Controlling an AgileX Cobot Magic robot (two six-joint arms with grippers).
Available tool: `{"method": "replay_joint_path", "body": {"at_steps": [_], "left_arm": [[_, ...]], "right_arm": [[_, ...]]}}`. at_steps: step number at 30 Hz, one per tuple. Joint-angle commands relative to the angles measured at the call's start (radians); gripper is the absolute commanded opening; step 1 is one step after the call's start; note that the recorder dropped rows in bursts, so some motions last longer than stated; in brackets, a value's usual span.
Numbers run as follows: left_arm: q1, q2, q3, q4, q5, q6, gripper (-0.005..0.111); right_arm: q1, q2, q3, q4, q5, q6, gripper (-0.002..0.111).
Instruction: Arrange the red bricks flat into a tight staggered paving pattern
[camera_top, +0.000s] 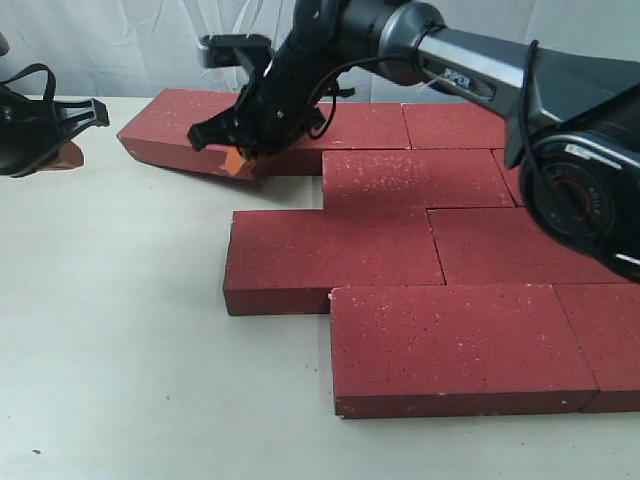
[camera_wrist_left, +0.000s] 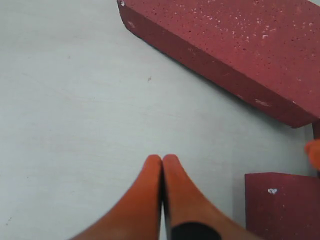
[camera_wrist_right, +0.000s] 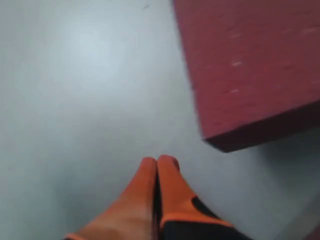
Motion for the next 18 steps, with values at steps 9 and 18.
{"method": "replay_joint_path", "body": {"at_steps": [9,18], "left_arm": [[0.005,0.005,-0.005,-0.016,-0.004,0.003,0.000],[0.005,0.005,-0.005,-0.019,-0.006,0.013,0.000]], "right_arm": [[-0.006,-0.001,-0.001,-0.301,-0.157,0.312,-0.001],[0.183,0.051,-0.003,-0.196,-0.213,0.183,-0.001]]}}
